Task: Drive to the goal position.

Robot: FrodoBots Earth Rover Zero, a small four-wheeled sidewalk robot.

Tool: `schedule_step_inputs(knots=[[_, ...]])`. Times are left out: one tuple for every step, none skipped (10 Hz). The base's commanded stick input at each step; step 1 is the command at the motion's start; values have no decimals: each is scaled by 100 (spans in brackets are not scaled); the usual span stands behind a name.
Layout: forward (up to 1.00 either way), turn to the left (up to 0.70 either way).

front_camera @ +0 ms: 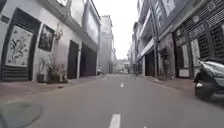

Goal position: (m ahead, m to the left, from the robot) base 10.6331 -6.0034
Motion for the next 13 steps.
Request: schedule_step_inputs(knots=[[85,0],[85,0],[85,0],[85,0],[85,0],[85,0],[85,0],[85,0],[85,0],[85,0],[85,0],[85,-2],[85,-7]])
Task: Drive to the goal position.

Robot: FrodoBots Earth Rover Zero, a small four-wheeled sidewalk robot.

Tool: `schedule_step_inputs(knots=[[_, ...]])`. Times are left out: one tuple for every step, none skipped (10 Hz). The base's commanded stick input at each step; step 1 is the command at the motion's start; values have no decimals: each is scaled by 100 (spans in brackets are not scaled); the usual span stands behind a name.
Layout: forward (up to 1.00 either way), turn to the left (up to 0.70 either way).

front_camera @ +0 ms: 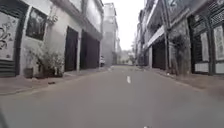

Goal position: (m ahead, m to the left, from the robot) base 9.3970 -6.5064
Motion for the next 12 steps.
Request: schedule_step_inputs(knots=[[85,-11],[85,-15],[85,-19],[85,-24],[85,-28],[85,-32],[85,-34],[85,-34],[85,-34],[85,-34],[85,-33],[85,-28]])
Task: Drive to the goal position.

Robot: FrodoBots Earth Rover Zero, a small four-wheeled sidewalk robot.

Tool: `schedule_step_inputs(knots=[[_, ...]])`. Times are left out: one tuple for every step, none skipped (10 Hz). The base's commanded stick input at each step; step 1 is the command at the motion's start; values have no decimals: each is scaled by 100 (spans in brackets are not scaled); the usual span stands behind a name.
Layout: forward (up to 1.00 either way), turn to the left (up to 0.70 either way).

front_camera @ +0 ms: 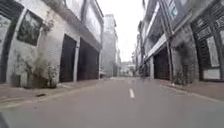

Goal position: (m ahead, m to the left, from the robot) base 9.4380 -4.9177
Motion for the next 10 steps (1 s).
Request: schedule_step_inputs(knots=[[85,-22],[85,-17],[85,-12],[85,-7],[85,-3],[85,-1],[85,0],[85,0],[85,0],[85,0]])
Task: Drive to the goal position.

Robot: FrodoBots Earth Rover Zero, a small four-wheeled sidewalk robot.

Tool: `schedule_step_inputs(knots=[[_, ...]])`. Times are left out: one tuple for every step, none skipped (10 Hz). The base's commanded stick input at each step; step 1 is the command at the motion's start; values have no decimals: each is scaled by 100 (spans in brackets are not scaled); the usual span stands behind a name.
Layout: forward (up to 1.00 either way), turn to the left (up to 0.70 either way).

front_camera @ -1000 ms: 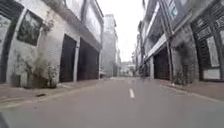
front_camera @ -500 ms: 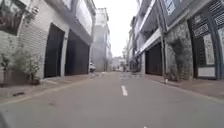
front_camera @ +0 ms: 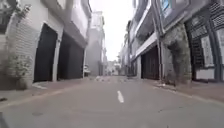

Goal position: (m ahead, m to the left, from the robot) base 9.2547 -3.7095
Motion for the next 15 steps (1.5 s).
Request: schedule_step_inputs(knots=[[85,0],[85,0],[85,0],[85,0],[85,0],[85,0],[85,0],[85,0],[85,0],[85,0],[85,0],[85,0],[85,0],[85,0],[85,0]])
